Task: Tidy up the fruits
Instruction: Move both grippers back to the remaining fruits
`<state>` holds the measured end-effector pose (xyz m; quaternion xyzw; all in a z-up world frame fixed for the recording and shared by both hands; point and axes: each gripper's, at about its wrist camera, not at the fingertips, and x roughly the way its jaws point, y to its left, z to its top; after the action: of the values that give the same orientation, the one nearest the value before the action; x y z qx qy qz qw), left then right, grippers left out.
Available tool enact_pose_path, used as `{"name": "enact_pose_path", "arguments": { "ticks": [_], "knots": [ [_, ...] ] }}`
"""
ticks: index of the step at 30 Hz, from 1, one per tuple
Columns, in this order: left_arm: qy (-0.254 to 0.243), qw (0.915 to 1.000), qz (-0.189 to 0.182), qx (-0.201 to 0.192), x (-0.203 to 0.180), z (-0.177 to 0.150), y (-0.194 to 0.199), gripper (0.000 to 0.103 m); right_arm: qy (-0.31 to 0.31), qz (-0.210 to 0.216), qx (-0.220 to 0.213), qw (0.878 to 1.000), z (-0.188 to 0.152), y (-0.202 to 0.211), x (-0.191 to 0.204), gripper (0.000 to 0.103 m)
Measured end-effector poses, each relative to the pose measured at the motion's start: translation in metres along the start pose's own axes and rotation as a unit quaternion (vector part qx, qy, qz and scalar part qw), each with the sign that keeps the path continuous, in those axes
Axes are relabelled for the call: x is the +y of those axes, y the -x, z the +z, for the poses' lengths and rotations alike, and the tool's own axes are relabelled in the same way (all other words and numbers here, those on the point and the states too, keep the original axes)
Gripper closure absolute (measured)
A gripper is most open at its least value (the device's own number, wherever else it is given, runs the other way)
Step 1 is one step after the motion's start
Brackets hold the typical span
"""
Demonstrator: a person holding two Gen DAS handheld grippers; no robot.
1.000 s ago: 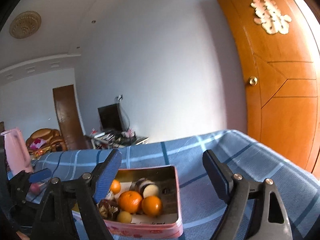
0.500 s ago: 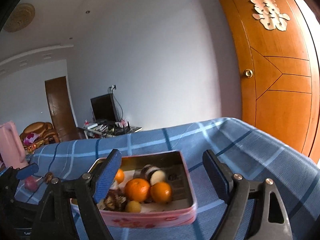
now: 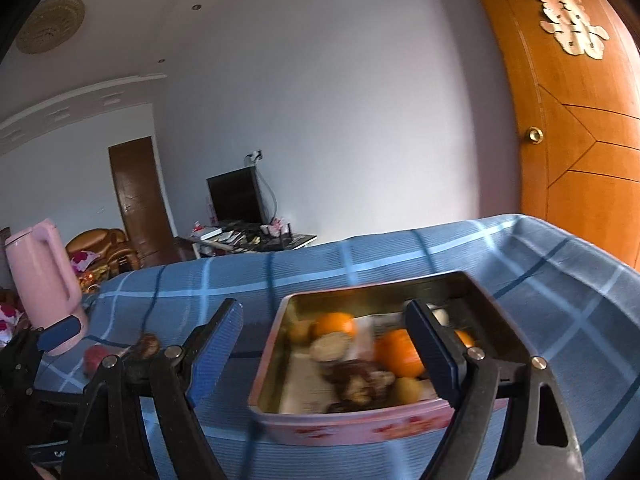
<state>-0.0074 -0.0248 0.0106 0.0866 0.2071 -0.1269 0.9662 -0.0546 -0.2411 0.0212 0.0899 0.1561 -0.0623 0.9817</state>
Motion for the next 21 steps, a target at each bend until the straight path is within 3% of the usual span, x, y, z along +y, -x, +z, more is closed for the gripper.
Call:
{"name": "enact_pose_path", "arguments": {
  "ticks": [6,10,14,21],
  "knots": [
    [0.031,0.9991,0.001,0.029,0.053,-0.009,-0.009,0.0,0.001,0.026,0.02,0.999,-0.005,-0.015,0.043,0.019],
    [0.065,0.9948,-0.012,0.077,0.085,-0.015,-0.026,0.0,0.01,0.054,0.032,0.998,-0.008,-0.025,0.076,0.019],
    [0.064,0.9893,-0.019,0.13,0.094,-0.019,-0.05,0.0,0.016,0.073,0.059,0.995,-0.012,-0.039,0.103,0.019],
    [0.104,0.9685,-0.04,0.223,0.109,-0.034,-0.087,0.024,0.009,0.102,0.129,0.986,-0.018,-0.076,0.126,0.019]
  ]
}}
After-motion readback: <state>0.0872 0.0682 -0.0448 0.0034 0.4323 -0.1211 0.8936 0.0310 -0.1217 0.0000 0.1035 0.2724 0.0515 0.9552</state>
